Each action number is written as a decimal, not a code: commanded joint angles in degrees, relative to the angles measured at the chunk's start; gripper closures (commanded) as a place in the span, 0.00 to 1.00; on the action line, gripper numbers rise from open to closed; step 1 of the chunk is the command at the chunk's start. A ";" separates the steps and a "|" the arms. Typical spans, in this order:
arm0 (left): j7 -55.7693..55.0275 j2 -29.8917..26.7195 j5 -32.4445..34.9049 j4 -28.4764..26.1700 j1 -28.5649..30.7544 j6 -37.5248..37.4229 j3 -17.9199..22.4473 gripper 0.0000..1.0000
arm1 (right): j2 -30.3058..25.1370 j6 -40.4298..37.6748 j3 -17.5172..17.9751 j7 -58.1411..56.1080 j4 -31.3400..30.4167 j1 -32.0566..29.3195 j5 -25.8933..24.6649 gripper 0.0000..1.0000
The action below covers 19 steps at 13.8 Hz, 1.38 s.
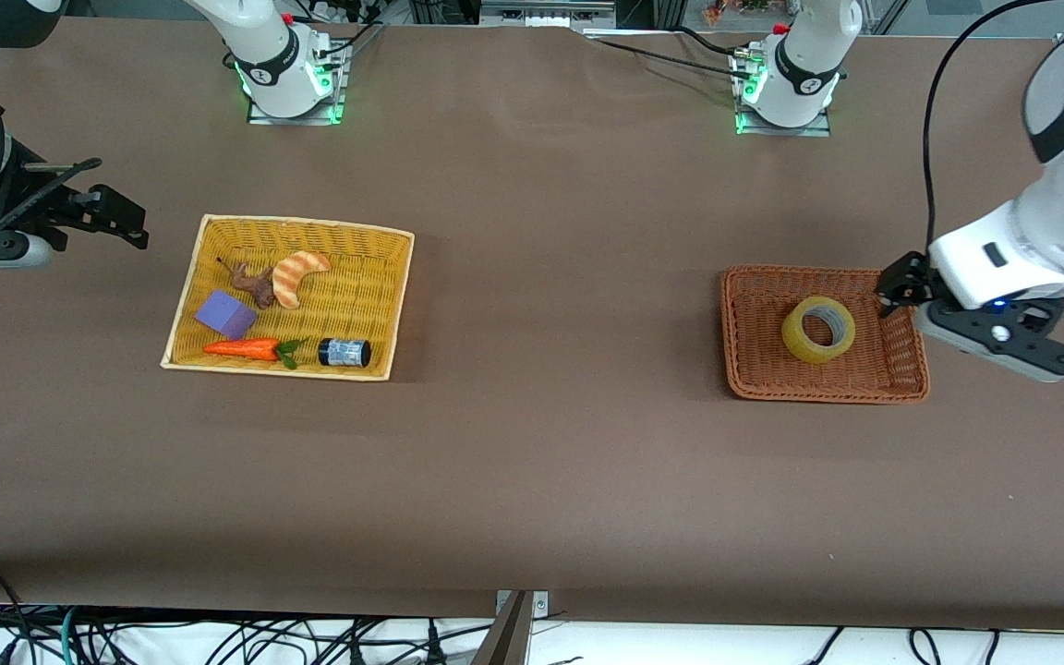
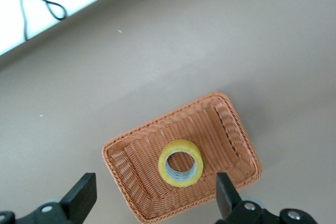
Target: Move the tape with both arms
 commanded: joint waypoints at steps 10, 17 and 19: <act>-4.56 -20.48 -12.38 -23.17 -19.55 0.98 24.36 0.00 | -0.04 -2.86 0.18 -1.03 1.28 -0.30 -0.35 0.00; -4.64 -19.68 -11.94 -21.06 -19.37 -2.64 24.19 0.00 | -0.22 -2.86 -0.09 -1.03 1.37 -0.30 -0.44 0.00; -4.65 -19.68 -11.94 -20.88 -19.37 -2.64 24.10 0.00 | -0.39 -2.86 -0.43 -1.03 1.37 -0.30 -0.44 0.00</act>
